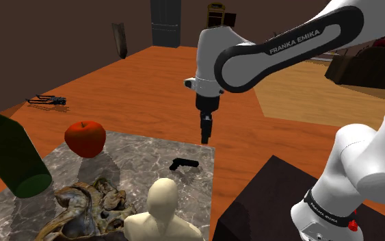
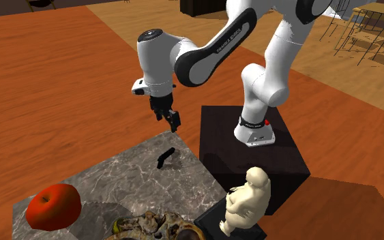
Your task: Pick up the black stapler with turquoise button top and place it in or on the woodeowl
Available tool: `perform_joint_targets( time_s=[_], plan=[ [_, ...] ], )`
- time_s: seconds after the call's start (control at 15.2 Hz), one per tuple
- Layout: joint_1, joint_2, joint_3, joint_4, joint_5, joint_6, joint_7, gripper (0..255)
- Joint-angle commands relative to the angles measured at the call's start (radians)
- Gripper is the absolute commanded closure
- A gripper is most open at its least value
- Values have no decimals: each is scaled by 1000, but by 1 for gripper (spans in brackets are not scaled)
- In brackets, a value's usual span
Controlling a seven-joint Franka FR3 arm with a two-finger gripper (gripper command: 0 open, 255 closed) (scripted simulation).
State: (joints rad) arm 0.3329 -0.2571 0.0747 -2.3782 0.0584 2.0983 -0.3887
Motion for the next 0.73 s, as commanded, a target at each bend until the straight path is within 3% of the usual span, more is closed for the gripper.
perform_joint_targets(
  time_s=[0.0, 0.4, 0.66],
  plan=[
    [28, 47, 21, 19, 5, 43, -32, 0],
    [94, 163, 78, 64, 6, 152, -121, 0],
    [94, 196, 81, 41, 3, 208, -118, 0]
  ],
)
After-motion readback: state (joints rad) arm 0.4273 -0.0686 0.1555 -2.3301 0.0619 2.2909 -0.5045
